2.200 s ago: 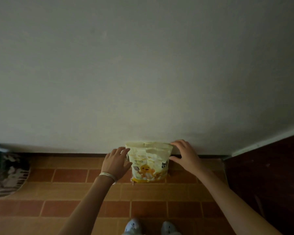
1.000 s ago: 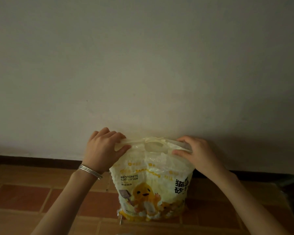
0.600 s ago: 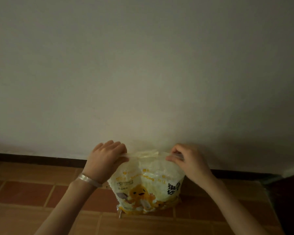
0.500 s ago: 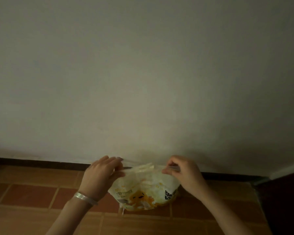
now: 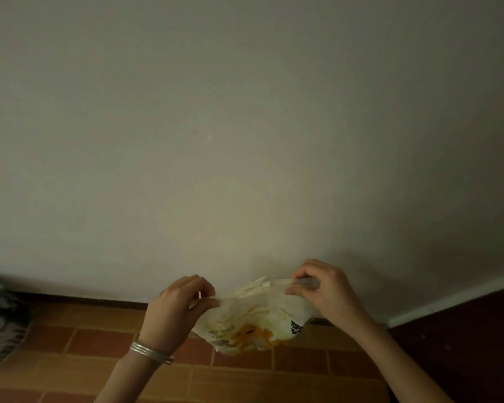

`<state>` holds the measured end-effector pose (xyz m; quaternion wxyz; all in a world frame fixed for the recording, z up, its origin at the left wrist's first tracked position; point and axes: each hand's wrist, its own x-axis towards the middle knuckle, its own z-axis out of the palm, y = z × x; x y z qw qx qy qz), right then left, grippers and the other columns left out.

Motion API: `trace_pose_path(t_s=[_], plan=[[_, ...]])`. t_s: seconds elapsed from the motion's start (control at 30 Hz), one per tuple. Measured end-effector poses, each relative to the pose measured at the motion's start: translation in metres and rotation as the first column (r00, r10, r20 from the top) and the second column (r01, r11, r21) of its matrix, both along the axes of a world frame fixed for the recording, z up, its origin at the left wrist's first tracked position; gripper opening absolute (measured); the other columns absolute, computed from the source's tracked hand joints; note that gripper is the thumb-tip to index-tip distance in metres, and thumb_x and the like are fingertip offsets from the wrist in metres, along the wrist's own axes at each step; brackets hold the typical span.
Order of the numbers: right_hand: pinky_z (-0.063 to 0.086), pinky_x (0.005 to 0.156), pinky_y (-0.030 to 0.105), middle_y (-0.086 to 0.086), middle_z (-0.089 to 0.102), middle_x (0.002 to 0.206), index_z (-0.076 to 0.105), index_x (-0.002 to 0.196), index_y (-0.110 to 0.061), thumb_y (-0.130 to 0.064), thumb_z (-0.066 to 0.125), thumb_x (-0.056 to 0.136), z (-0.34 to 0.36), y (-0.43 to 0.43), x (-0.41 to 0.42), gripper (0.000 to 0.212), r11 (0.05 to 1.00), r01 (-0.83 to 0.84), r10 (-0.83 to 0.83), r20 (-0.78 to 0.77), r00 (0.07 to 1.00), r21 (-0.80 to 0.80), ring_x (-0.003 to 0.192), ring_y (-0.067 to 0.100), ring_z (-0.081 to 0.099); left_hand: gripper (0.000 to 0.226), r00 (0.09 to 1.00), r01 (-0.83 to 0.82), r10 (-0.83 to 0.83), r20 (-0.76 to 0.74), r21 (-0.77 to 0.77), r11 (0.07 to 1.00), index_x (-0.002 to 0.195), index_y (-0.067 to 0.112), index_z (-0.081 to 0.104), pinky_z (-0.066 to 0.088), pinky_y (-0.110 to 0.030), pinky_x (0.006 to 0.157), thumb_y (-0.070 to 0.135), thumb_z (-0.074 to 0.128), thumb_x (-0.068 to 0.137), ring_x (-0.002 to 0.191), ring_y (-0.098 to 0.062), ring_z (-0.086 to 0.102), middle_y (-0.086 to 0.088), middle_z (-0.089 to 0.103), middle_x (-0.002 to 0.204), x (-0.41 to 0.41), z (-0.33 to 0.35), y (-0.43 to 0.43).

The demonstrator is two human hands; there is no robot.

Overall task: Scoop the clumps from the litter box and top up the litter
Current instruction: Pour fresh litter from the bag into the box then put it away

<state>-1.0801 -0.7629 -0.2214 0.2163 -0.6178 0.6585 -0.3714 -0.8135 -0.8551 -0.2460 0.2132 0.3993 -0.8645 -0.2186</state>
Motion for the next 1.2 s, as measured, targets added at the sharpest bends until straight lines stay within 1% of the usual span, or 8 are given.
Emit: trace_pose_path(t_s=[0.2,0.4,0.53,0.6,0.8,0.93,1.03,1.2], plan=[[0.056,0.07,0.036,-0.012,0.06,0.074,0.057,0.07,-0.037,-0.04,0.073,0.066,0.153,0.001,0.017,0.017,0.996,-0.037,0.041,0.052,0.998,-0.081,0.071,0.007,0.063,0.02,0.998,-0.002,-0.002,-0.057,-0.073,0.997,0.078,0.038,0.05,0.042,-0.022,0.047,0.057,0.046,0.073,0.062,0.0,0.051,0.022,0.052,0.067,0.019,0.154,0.001],[0.054,0.071,0.035,-0.011,0.06,0.074,0.06,0.075,-0.029,-0.053,0.068,0.065,0.244,0.002,0.034,0.028,0.985,-0.092,0.096,0.022,0.995,-0.144,0.073,0.009,0.062,0.023,0.998,-0.038,0.031,-0.052,-0.125,0.991,0.084,0.04,0.05,0.035,-0.017,0.049,0.059,0.045,0.072,0.081,0.005,0.049,0.027,0.049,0.068,0.043,0.252,0.014],[0.045,0.069,0.013,-0.01,0.064,0.075,0.066,0.073,-0.021,-0.037,0.076,0.061,0.267,0.004,0.047,0.022,0.975,-0.131,0.134,0.006,0.991,-0.177,0.073,0.003,0.061,0.024,0.993,-0.104,0.097,-0.066,-0.101,0.989,0.083,0.041,0.05,0.036,-0.018,0.052,0.061,0.044,0.07,0.077,0.002,0.051,0.025,0.05,0.067,0.059,0.273,0.032],[0.045,0.068,0.01,-0.01,0.063,0.072,0.066,0.072,-0.015,-0.028,0.077,0.063,0.276,0.004,0.062,0.019,0.966,-0.185,0.193,0.028,0.981,-0.179,0.072,0.001,0.062,0.023,0.984,-0.167,0.16,-0.074,-0.097,0.981,0.074,0.039,0.052,0.036,-0.017,0.051,0.061,0.044,0.07,0.068,0.002,0.05,0.024,0.05,0.066,0.076,0.281,0.045],[0.047,0.065,0.019,-0.012,0.06,0.071,0.064,0.07,-0.02,-0.019,0.078,0.071,0.295,-0.01,0.121,0.014,0.911,-0.364,0.353,-0.091,0.931,-0.193,0.071,0.007,0.059,0.026,0.936,-0.35,0.344,-0.07,-0.106,0.931,0.077,0.041,0.05,0.045,-0.025,0.051,0.063,0.038,0.071,0.063,0.002,0.05,0.023,0.05,0.068,0.136,0.296,0.084],[0.045,0.064,0.018,-0.011,0.059,0.074,0.06,0.069,-0.027,-0.018,0.078,0.071,0.301,-0.023,0.176,0.02,0.852,-0.49,0.474,-0.128,0.871,-0.182,0.071,0.008,0.057,0.029,0.882,-0.47,0.462,-0.094,-0.113,0.875,0.09,0.042,0.047,0.05,-0.032,0.055,0.064,0.039,0.071,0.074,-0.005,0.052,0.022,0.053,0.071,0.188,0.298,0.109],[0.046,0.064,0.02,-0.01,0.058,0.071,0.06,0.07,-0.023,-0.018,0.077,0.072,0.302,-0.029,0.224,0.018,0.803,-0.574,0.556,-0.146,0.818,-0.16,0.071,0.009,0.057,0.03,0.844,-0.537,0.53,-0.087,-0.142,0.832,0.089,0.039,0.048,0.05,-0.027,0.054,0.062,0.04,0.072,0.088,0.005,0.049,0.025,0.053,0.073,0.232,0.3,0.125],[0.047,0.066,0.024,-0.014,0.055,0.073,0.054,0.074,-0.028,-0.025,0.073,0.077,0.294,-0.037,0.314,0.02,0.72,-0.683,0.641,-0.256,0.723,-0.126,0.072,0.005,0.054,0.029,0.766,-0.64,0.642,-0.035,-0.131,0.757,0.079,0.035,0.054,0.05,-0.03,0.053,0.059,0.04,0.072,0.068,0.008,0.048,0.029,0.049,0.071,0.314,0.301,0.147]])
